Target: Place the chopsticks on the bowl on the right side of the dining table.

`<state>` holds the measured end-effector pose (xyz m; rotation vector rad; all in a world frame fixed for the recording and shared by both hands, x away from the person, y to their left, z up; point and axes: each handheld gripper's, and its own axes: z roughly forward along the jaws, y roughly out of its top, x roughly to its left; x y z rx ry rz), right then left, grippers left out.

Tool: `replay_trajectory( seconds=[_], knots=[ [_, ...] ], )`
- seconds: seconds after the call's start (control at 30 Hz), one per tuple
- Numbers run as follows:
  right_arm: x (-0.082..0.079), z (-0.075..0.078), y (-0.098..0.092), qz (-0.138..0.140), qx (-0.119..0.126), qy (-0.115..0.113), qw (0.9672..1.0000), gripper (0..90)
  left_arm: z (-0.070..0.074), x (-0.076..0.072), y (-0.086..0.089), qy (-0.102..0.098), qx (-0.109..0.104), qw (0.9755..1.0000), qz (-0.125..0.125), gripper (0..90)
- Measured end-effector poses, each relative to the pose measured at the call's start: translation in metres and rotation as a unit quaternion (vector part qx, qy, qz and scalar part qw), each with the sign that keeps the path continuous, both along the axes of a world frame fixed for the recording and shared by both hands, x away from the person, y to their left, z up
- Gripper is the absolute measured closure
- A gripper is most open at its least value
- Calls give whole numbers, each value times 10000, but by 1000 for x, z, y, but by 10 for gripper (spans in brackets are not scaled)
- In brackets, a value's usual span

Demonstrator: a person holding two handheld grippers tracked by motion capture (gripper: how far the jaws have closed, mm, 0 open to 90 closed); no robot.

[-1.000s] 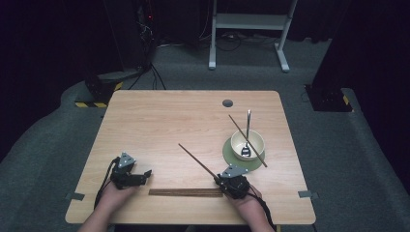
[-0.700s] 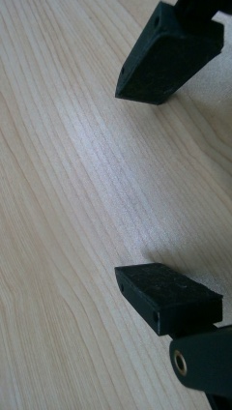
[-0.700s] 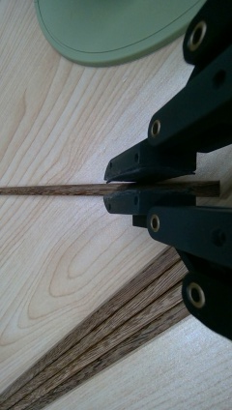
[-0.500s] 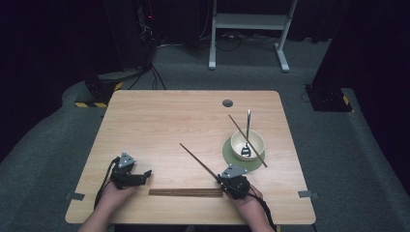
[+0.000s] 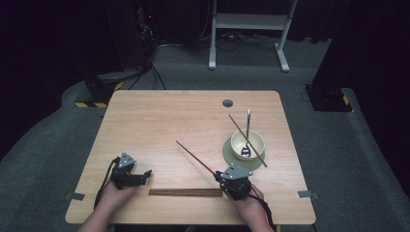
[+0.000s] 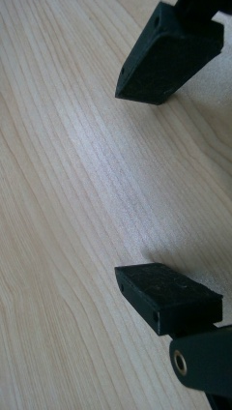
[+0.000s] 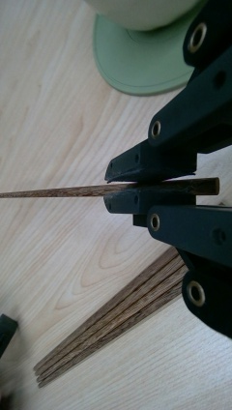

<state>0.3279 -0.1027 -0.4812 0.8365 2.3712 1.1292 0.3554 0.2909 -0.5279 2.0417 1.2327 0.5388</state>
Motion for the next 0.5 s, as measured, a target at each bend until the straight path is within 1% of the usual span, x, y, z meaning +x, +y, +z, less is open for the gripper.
replay_trajectory(
  seconds=[0.1,0.27,0.4,0.5],
  knots=[
    [-2,5,-2,-21,2,-96,10000,838,0,0,0,1,-1,10000,0,149],
    [-3,13,-9,-113,163,-124,9997,838,0,-1,0,6,-1,10000,14,149],
    [-5,20,-15,-211,222,-242,9992,838,0,-1,0,7,-9,10000,19,149],
    [-6,27,-20,-258,307,-284,9988,838,0,-2,0,6,-11,10000,31,149]
  ],
)
